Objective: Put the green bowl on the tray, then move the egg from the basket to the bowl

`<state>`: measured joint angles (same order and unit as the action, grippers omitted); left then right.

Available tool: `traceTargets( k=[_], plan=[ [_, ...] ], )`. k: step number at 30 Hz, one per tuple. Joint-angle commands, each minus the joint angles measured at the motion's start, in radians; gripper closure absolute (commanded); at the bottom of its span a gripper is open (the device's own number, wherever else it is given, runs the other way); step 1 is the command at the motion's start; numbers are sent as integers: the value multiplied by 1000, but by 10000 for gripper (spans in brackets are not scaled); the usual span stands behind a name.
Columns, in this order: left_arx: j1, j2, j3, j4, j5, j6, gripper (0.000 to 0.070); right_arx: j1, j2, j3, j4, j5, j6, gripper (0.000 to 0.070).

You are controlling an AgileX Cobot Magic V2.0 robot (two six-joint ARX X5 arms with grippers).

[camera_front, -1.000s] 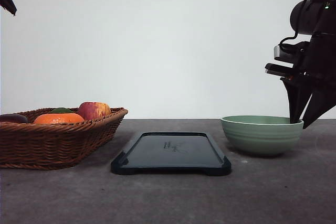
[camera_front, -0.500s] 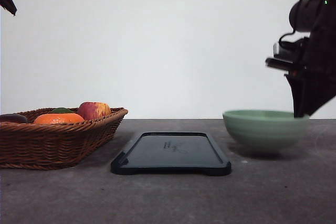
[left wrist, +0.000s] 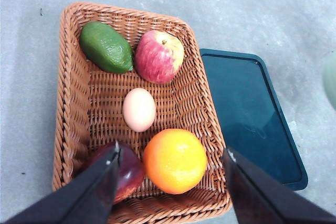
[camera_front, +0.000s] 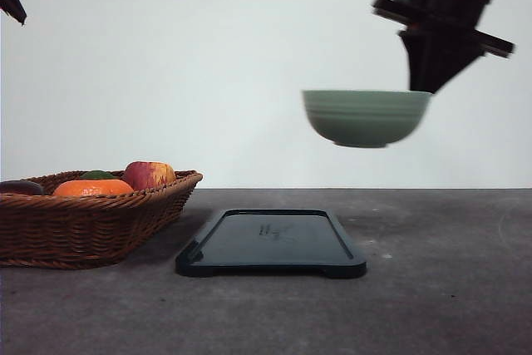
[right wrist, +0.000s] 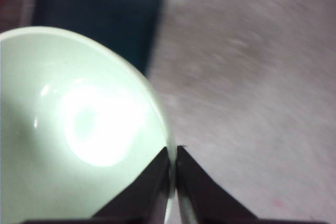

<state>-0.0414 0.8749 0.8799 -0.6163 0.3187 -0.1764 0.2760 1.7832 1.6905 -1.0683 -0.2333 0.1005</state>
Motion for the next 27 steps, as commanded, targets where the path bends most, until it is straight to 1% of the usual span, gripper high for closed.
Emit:
traceTargets(
  k=[1,4,8,13,19,27],
  plan=[
    [0,7,24,11,5,1,311,27,41,27,-2,-2,-9,695],
    [0,7,24,11,5,1,311,70,75,41,1,1,-8,695],
    [0,7,24,10,5,1,311,122,120,49,46,27,-6,695],
    [0,7,24,10,5,1,311,165,191,79,84,29,3,695],
    [0,7,24,8,5,1,311,180,274,126,102,31,18,695],
    [0,7,24,7,5,1,311,175,331,131,150,31,23,695]
  ],
)
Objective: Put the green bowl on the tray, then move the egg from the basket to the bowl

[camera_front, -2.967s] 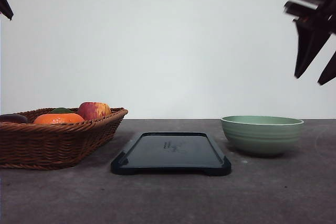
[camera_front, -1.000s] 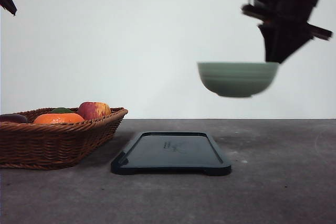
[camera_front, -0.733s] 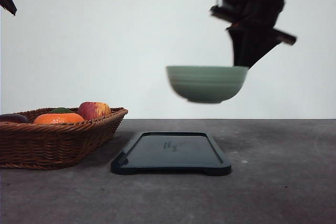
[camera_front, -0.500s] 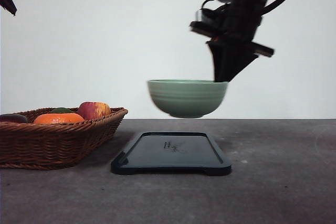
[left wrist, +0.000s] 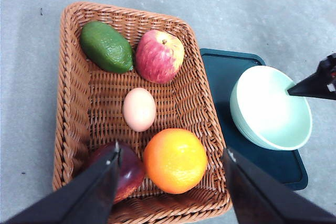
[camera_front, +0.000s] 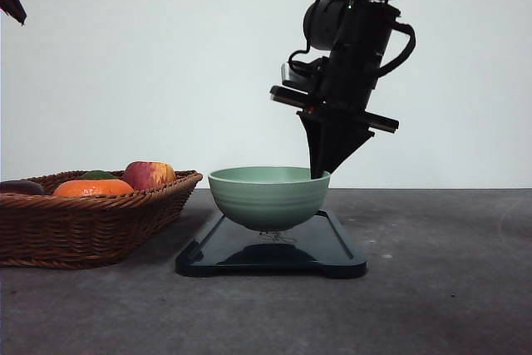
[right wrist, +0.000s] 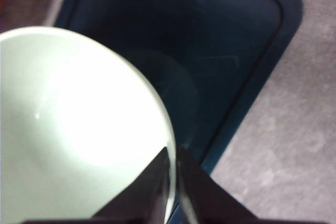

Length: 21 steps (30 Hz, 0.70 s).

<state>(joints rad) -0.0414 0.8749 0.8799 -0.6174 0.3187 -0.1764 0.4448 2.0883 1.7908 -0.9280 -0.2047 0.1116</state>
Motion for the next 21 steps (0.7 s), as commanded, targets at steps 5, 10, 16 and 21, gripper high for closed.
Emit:
traceTargets(
  k=[5,10,16,21],
  plan=[
    [0,7,24,8,5,0,311,7,41,31,22,2,11,689],
    [0,7,24,5,5,0,311,10,44,31,17,3,11,551],
    [0,7,24,4,5,0,311,9,23,34,-4,7,11,547],
    [0,7,24,5,5,0,310,8,-48,33,-34,72,-2,547]
  ],
)
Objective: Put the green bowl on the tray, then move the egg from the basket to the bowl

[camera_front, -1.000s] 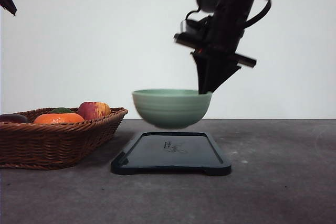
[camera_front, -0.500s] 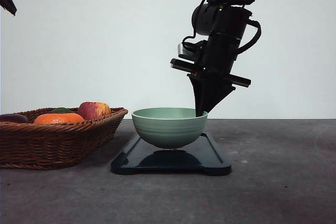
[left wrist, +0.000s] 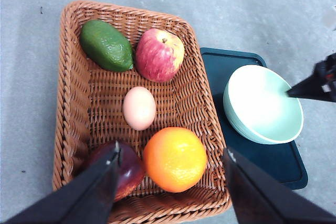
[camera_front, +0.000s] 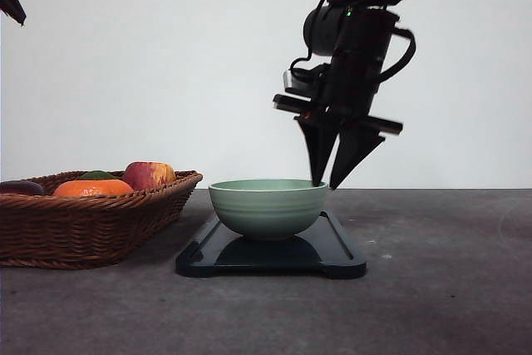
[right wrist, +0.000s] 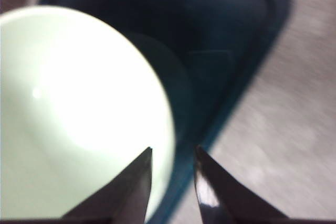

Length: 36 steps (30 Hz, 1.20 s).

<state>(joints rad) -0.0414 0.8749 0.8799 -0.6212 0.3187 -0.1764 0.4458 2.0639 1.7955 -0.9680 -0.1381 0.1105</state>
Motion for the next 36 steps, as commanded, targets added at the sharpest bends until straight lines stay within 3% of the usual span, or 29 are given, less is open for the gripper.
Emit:
traceTargets(
  k=[1,6,14,18,28,36],
  plan=[
    [0,7,24,9,5,0,310,7,-41,25,9,7,-1,547],
    [0,8,24,9,5,0,310,-2,-140,-69,87,8,-2,548],
    [0,8,24,13,5,3,310,-8,-429,-525,449,7,-1,548],
    [0,7,24,16,5,4,310,-9,-579,-721,551,8,-6,548],
    [-21,10,24,23,6,4,310,-26,-924,-1062,606,10,-13,548],
    [-99,96,48,-5,5,-4,310,-31,-1056,-1124,512,56,-13,548]
  ],
)
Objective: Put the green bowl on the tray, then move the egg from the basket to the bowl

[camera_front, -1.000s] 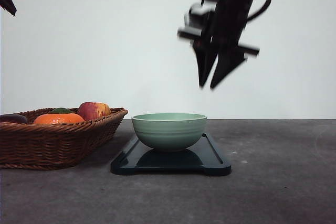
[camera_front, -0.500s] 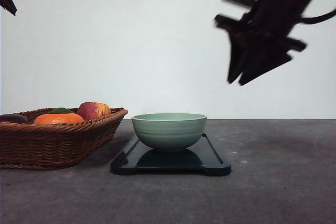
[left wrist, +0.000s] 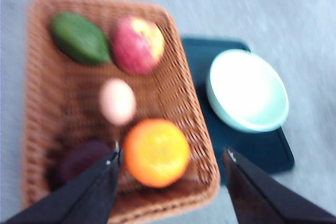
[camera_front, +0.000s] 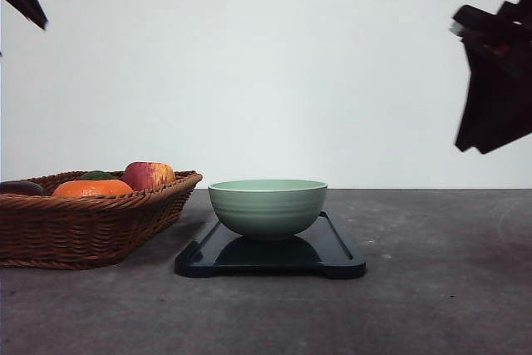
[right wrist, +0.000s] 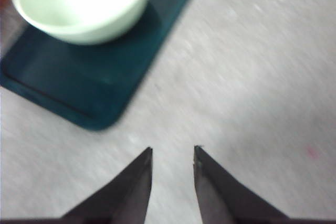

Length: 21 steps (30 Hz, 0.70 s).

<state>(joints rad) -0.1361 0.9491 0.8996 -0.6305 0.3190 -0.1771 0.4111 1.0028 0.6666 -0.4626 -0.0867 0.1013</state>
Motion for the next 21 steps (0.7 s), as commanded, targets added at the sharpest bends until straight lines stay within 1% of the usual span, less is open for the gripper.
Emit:
traceTargets(
  k=[1,6,8,10,16,21],
  plan=[
    [-13,52,43,-10,4,-7,310,3,1,5,7,10,-5,548],
    [-48,214,140,-59,0,-7,310,3,-4,5,16,12,-5,548],
    [-59,284,187,-71,-16,3,309,3,-4,5,16,12,-4,548],
    [-68,354,238,-87,-43,19,305,3,-4,5,16,13,-5,548],
    [-89,548,411,-175,-166,83,304,3,-4,5,16,17,-5,548],
    [-89,673,502,-183,-174,91,304,3,-4,5,18,17,-5,548]
  ],
)
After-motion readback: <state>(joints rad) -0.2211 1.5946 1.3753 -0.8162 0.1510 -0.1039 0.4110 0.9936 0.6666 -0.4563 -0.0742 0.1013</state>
